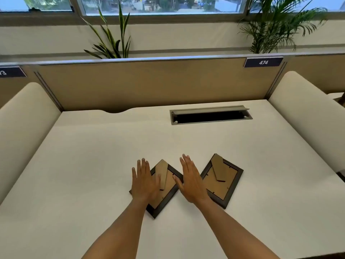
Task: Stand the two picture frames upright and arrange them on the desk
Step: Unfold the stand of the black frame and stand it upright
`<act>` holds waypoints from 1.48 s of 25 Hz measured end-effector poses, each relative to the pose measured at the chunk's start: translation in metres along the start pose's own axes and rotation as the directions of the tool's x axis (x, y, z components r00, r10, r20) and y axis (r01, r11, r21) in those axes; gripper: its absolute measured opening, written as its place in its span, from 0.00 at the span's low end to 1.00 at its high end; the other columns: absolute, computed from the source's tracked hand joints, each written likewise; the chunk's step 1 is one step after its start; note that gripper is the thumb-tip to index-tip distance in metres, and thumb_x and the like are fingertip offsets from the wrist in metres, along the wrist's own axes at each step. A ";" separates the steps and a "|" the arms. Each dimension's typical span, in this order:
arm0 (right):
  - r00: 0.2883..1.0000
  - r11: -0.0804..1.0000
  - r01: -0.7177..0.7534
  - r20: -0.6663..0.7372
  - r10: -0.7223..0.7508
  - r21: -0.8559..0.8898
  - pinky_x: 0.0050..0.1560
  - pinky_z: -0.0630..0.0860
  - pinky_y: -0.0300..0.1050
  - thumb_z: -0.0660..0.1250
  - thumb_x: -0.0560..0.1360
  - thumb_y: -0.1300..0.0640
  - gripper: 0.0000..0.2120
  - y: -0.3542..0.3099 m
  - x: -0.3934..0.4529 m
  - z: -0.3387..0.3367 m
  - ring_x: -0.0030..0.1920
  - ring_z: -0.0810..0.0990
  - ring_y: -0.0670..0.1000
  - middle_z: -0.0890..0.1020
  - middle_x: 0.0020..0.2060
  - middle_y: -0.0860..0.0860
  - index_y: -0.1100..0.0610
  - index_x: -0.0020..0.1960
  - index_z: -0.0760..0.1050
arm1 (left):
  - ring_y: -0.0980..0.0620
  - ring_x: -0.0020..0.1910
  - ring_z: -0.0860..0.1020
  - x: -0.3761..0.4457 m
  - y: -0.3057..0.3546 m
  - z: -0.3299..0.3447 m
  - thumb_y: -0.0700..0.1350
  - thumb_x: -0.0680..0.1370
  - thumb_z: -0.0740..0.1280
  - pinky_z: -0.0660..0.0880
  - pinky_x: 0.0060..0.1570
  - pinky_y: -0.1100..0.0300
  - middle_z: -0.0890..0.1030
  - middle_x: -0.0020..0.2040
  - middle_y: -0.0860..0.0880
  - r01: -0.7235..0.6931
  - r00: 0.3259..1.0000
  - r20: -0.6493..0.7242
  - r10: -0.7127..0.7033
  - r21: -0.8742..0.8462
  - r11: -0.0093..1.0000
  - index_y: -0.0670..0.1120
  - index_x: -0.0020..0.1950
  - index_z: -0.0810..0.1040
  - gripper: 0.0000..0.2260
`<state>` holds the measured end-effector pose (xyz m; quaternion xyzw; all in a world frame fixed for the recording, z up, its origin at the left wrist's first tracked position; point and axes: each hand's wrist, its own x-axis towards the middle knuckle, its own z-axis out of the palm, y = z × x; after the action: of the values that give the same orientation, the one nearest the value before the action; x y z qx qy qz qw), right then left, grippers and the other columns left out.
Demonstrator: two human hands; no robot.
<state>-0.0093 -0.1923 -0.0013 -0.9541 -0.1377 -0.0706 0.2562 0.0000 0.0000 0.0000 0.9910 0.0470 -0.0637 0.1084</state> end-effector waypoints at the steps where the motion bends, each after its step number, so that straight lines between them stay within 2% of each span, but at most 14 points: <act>1: 1.000 1.000 -0.016 0.001 0.016 0.002 0.81 0.49 0.49 0.56 0.83 0.44 0.33 0.000 -0.005 0.004 0.80 0.43 0.48 0.50 0.81 0.52 0.59 0.80 0.50 | 0.46 0.80 0.39 -0.001 -0.002 0.003 0.61 0.83 0.46 0.37 0.77 0.47 0.43 0.82 0.44 0.035 0.999 0.038 -0.035 0.017 0.999 0.42 0.81 0.44 0.33; 5: 0.993 0.993 -0.108 0.056 0.106 0.049 0.80 0.47 0.46 0.58 0.83 0.45 0.33 -0.004 -0.024 0.016 0.80 0.45 0.47 0.51 0.80 0.50 0.58 0.80 0.50 | 0.43 0.80 0.45 -0.006 -0.008 0.014 0.61 0.83 0.49 0.40 0.76 0.42 0.46 0.82 0.43 0.151 0.975 0.162 -0.150 0.005 0.989 0.41 0.81 0.45 0.34; 8: 0.985 0.992 -0.106 0.143 0.095 0.070 0.80 0.52 0.47 0.60 0.83 0.46 0.31 -0.008 -0.041 0.028 0.81 0.51 0.50 0.54 0.80 0.50 0.56 0.80 0.52 | 0.42 0.77 0.56 -0.008 -0.008 0.015 0.60 0.82 0.52 0.51 0.75 0.38 0.56 0.79 0.43 0.213 0.956 0.204 -0.210 0.008 0.977 0.40 0.79 0.55 0.32; 11: 0.973 0.981 -0.142 0.199 0.114 0.129 0.76 0.55 0.41 0.61 0.81 0.43 0.32 -0.013 -0.058 0.038 0.80 0.53 0.49 0.54 0.80 0.49 0.53 0.79 0.55 | 0.44 0.72 0.63 -0.010 -0.009 0.015 0.62 0.81 0.54 0.60 0.70 0.39 0.63 0.73 0.44 0.249 0.953 0.181 -0.243 -0.013 0.968 0.42 0.74 0.63 0.30; 15: 0.962 0.973 -0.148 0.253 0.101 0.177 0.73 0.54 0.37 0.64 0.77 0.36 0.40 -0.015 -0.070 0.050 0.79 0.44 0.43 0.46 0.81 0.46 0.54 0.80 0.52 | 0.44 0.66 0.68 -0.014 -0.009 0.014 0.62 0.80 0.59 0.70 0.61 0.47 0.68 0.66 0.44 0.245 0.966 0.108 -0.235 -0.080 0.966 0.41 0.68 0.68 0.27; 18: 0.955 0.974 -0.141 0.284 0.086 0.178 0.73 0.52 0.38 0.63 0.74 0.31 0.46 -0.016 -0.072 0.055 0.78 0.37 0.42 0.40 0.80 0.45 0.54 0.81 0.49 | 0.44 0.64 0.69 -0.015 -0.009 0.011 0.59 0.80 0.60 0.71 0.58 0.49 0.70 0.63 0.44 0.240 0.969 0.090 -0.229 -0.146 0.960 0.41 0.65 0.70 0.24; 21: 0.954 0.980 -0.111 0.294 0.059 0.165 0.75 0.52 0.40 0.60 0.72 0.27 0.48 -0.010 -0.074 0.053 0.78 0.37 0.44 0.38 0.79 0.44 0.53 0.81 0.48 | 0.43 0.61 0.73 -0.011 -0.014 0.007 0.57 0.81 0.60 0.72 0.56 0.48 0.74 0.61 0.43 0.288 0.957 0.106 -0.270 -0.234 0.929 0.41 0.61 0.74 0.20; 23: 0.962 0.987 -0.071 0.272 0.029 0.147 0.76 0.49 0.40 0.59 0.73 0.26 0.48 -0.002 -0.077 0.048 0.79 0.40 0.44 0.42 0.79 0.44 0.53 0.81 0.50 | 0.42 0.53 0.78 -0.003 -0.022 0.002 0.55 0.80 0.63 0.74 0.47 0.52 0.79 0.53 0.41 0.298 0.952 0.153 -0.264 -0.283 0.912 0.39 0.52 0.78 0.19; 26: 0.974 0.988 -0.042 0.225 0.008 0.146 0.78 0.48 0.40 0.57 0.74 0.26 0.44 0.009 -0.079 0.040 0.80 0.44 0.43 0.47 0.80 0.43 0.50 0.80 0.52 | 0.48 0.34 0.74 0.009 -0.034 -0.013 0.59 0.77 0.68 0.66 0.32 0.58 0.75 0.33 0.46 0.315 0.937 0.256 -0.239 -0.315 0.895 0.44 0.31 0.68 0.23; 28: 0.980 0.983 -0.063 0.199 0.028 0.171 0.77 0.48 0.38 0.57 0.74 0.26 0.42 0.009 -0.078 0.035 0.79 0.45 0.41 0.49 0.79 0.41 0.47 0.80 0.53 | 0.50 0.29 0.70 0.019 -0.035 -0.023 0.61 0.74 0.71 0.63 0.30 0.58 0.70 0.28 0.49 0.323 0.927 0.299 -0.227 -0.330 0.887 0.46 0.28 0.62 0.27; 31: 0.988 0.960 -0.107 0.135 0.074 0.258 0.76 0.51 0.38 0.54 0.74 0.26 0.38 0.005 -0.075 0.029 0.77 0.50 0.38 0.54 0.77 0.38 0.44 0.78 0.57 | 0.49 0.33 0.72 0.033 -0.030 -0.038 0.61 0.71 0.74 0.64 0.33 0.59 0.72 0.31 0.47 0.376 0.904 0.347 -0.248 -0.372 0.849 0.44 0.30 0.65 0.26; 34: 0.990 0.925 -0.138 0.070 0.121 0.355 0.75 0.56 0.39 0.52 0.76 0.28 0.32 0.002 -0.073 0.023 0.77 0.55 0.39 0.61 0.76 0.37 0.41 0.76 0.59 | 0.45 0.41 0.80 0.045 -0.026 -0.053 0.53 0.68 0.80 0.73 0.36 0.58 0.80 0.42 0.43 0.490 0.846 0.473 -0.248 -0.502 0.713 0.39 0.43 0.76 0.21; 35: 0.990 0.919 -0.139 0.053 0.128 0.370 0.75 0.58 0.40 0.53 0.79 0.32 0.29 0.002 -0.073 0.021 0.77 0.58 0.41 0.62 0.75 0.38 0.42 0.76 0.60 | 0.46 0.41 0.80 0.046 -0.024 -0.059 0.50 0.68 0.81 0.75 0.35 0.57 0.81 0.46 0.42 0.537 0.812 0.533 -0.237 -0.525 0.660 0.38 0.48 0.78 0.21; 37: 0.990 0.921 -0.136 0.021 0.138 0.365 0.75 0.61 0.40 0.60 0.82 0.48 0.22 0.005 -0.071 0.018 0.76 0.63 0.45 0.66 0.74 0.41 0.48 0.76 0.63 | 0.47 0.40 0.80 0.045 -0.021 -0.068 0.48 0.68 0.80 0.76 0.33 0.57 0.82 0.48 0.43 0.580 0.752 0.627 -0.202 -0.485 0.655 0.40 0.50 0.79 0.19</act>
<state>-0.0746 -0.2033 -0.0339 -0.8970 -0.0806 -0.0284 0.4337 0.0498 0.0391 0.0556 0.7950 0.2569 -0.3313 0.4385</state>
